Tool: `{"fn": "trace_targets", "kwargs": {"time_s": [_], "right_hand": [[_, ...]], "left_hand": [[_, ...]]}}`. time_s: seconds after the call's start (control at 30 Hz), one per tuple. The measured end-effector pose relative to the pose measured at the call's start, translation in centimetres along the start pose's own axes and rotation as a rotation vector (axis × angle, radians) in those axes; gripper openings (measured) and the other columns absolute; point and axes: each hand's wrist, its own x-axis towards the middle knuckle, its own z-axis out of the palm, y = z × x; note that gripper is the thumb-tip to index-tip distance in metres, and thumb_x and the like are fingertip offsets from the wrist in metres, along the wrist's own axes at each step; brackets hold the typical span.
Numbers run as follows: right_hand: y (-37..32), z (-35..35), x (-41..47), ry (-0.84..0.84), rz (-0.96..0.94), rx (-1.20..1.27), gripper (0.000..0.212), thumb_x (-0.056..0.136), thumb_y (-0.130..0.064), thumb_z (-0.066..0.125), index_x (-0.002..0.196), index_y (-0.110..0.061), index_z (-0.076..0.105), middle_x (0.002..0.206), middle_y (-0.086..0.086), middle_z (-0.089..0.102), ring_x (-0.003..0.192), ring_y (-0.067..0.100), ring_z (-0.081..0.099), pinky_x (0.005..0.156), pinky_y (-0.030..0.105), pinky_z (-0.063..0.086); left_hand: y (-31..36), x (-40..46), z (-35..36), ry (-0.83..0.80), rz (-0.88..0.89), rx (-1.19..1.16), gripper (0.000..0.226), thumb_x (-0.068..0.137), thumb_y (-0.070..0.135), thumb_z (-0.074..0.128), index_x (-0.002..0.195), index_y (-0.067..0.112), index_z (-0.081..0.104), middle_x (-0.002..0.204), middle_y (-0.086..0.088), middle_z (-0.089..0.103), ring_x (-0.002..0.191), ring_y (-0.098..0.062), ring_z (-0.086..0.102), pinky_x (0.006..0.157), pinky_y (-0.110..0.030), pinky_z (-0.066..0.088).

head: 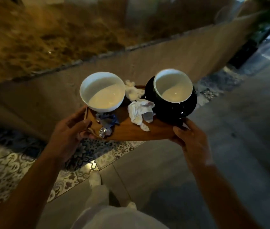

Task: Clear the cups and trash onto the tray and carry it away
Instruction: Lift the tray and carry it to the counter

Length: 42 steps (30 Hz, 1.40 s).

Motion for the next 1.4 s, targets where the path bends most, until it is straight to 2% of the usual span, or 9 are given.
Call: {"fn": "trace_targets", "kwargs": {"time_s": [0.23, 0.53, 0.67, 0.83, 0.9, 1.03, 1.13, 1.3, 1.4], "right_hand": [[-1.5, 11.5, 7.8, -0.136, 0.014, 0.013, 0.045, 0.092, -0.001, 0.063, 0.134, -0.015, 0.059, 0.111, -0.004, 0.076, 0.102, 0.020, 0.074, 0.072, 0.028, 0.060], [-3.3, 25.1, 15.4, -0.236, 0.034, -0.020, 0.044, 0.094, -0.007, 0.064, 0.133, -0.027, 0.058, 0.111, -0.003, 0.077, 0.104, 0.022, 0.074, 0.082, 0.036, 0.062], [-3.5, 29.3, 19.3, -0.253, 0.055, -0.034, 0.055, 0.094, -0.007, 0.064, 0.146, -0.015, 0.049, 0.127, 0.006, 0.071, 0.110, 0.023, 0.071, 0.086, 0.038, 0.061], [-3.5, 33.3, 25.4, -0.260, 0.049, -0.070, 0.052, 0.094, -0.006, 0.066, 0.139, -0.027, 0.051, 0.113, 0.002, 0.075, 0.086, 0.017, 0.075, 0.073, 0.029, 0.062], [-3.6, 34.5, 28.0, -0.241, 0.060, -0.081, 0.056, 0.093, -0.006, 0.067, 0.140, -0.028, 0.046, 0.110, 0.002, 0.073, 0.070, 0.010, 0.071, 0.063, 0.025, 0.060], [-4.0, 36.3, 33.8, -0.247, 0.055, -0.130, 0.063, 0.091, -0.008, 0.070, 0.148, -0.015, 0.044, 0.116, 0.005, 0.069, 0.087, 0.012, 0.070, 0.059, 0.024, 0.057], [-4.4, 38.1, 37.9, -0.288, 0.051, -0.151, 0.065, 0.090, -0.007, 0.070, 0.149, -0.013, 0.043, 0.116, 0.002, 0.069, 0.092, 0.009, 0.070, 0.059, 0.021, 0.056], [-4.7, 40.9, 42.9, -0.385, 0.093, -0.194, 0.060, 0.090, -0.007, 0.071, 0.145, -0.018, 0.050, 0.114, -0.008, 0.071, 0.113, 0.011, 0.067, 0.096, 0.031, 0.054], [-4.7, 42.3, 45.1, -0.380, 0.125, -0.178, 0.062, 0.091, -0.008, 0.070, 0.148, -0.017, 0.047, 0.121, 0.000, 0.068, 0.112, 0.012, 0.066, 0.089, 0.026, 0.053]], "left_hand": [[5.4, 4.6, -8.4, 0.110, 0.099, 0.007, 0.087, 0.056, 0.046, 0.091, 0.134, 0.024, 0.060, 0.097, -0.002, 0.077, 0.071, -0.010, 0.072, 0.059, -0.021, 0.058], [11.8, 12.1, -18.6, 0.207, 0.115, 0.018, 0.087, 0.059, 0.032, 0.082, 0.141, 0.019, 0.054, 0.096, 0.000, 0.078, 0.068, -0.010, 0.071, 0.056, -0.022, 0.058], [13.2, 15.9, -21.7, 0.231, 0.073, 0.005, 0.057, 0.077, 0.019, 0.073, 0.130, 0.028, 0.056, 0.099, 0.002, 0.079, 0.074, -0.007, 0.072, 0.059, -0.022, 0.059], [15.0, 21.0, -23.7, 0.248, 0.061, 0.087, 0.093, 0.043, 0.058, 0.096, 0.125, 0.035, 0.061, 0.098, 0.004, 0.077, 0.076, -0.012, 0.072, 0.062, -0.028, 0.061], [15.4, 23.5, -24.3, 0.277, 0.042, 0.074, 0.090, 0.057, 0.046, 0.094, 0.137, 0.027, 0.057, 0.097, 0.006, 0.078, 0.078, -0.013, 0.073, 0.061, -0.029, 0.061], [15.3, 28.2, -24.6, 0.304, -0.006, 0.089, 0.101, 0.061, 0.040, 0.091, 0.148, 0.026, 0.044, 0.089, -0.007, 0.075, 0.069, -0.019, 0.073, 0.053, -0.028, 0.058], [15.0, 31.2, -25.1, 0.364, -0.039, 0.108, 0.074, 0.087, 0.018, 0.069, 0.154, 0.022, 0.039, 0.084, -0.013, 0.071, 0.065, -0.025, 0.070, 0.049, -0.028, 0.054], [14.9, 34.7, -25.4, 0.448, -0.070, 0.230, 0.061, 0.099, 0.010, 0.060, 0.153, 0.029, 0.040, 0.089, -0.024, 0.070, 0.069, -0.025, 0.068, 0.056, -0.029, 0.055], [15.3, 36.6, -25.8, 0.476, -0.071, 0.333, 0.058, 0.099, 0.013, 0.061, 0.152, 0.029, 0.043, 0.089, -0.032, 0.066, 0.059, -0.016, 0.065, 0.050, -0.024, 0.050]]}}
